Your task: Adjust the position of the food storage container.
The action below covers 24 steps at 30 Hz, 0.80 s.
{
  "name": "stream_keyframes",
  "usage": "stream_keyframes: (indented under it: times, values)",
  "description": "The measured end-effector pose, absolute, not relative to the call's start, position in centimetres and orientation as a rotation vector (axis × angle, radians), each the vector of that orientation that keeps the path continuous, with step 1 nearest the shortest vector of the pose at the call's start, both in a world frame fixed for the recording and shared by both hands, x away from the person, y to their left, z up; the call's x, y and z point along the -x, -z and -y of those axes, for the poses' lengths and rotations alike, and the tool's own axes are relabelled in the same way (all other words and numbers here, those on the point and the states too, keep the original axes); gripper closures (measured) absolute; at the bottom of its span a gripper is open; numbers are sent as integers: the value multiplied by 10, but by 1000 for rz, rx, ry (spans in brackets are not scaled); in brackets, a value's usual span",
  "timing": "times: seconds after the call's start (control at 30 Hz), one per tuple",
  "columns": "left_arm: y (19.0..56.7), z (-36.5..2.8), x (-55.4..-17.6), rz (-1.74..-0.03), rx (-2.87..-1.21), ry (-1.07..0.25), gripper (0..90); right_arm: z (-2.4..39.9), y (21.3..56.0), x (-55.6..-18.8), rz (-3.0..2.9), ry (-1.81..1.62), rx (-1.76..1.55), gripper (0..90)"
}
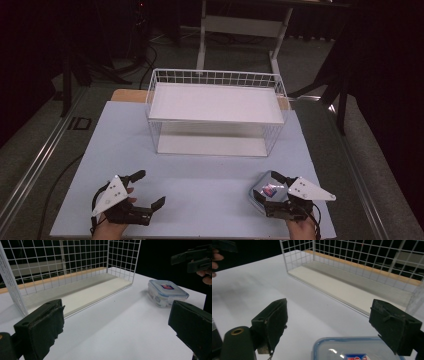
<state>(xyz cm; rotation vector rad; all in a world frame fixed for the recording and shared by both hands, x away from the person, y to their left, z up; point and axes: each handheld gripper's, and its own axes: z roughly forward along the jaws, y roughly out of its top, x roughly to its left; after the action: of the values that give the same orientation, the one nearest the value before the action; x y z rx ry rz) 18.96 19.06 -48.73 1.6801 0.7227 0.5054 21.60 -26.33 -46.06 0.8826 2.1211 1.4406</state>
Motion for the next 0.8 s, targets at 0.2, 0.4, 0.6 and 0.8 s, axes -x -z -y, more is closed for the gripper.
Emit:
stream_keyframes:
  times: [0.2,0.4,0.6,0.8]
  values:
    - [487,-189,-189,-720,-1681,-514,13,259,456,-211,-2137,-1481,-840,151]
    - [488,-187,-189,-714,-1684,-515,13,255,438,-203,-2122,-1580,-757,134]
    - [489,-184,-189,-706,-1690,-507,13,259,426,-205,-2123,-1573,-786,125]
    - [489,-183,-191,-706,-1690,-501,13,273,433,-210,-2149,-1467,-818,142]
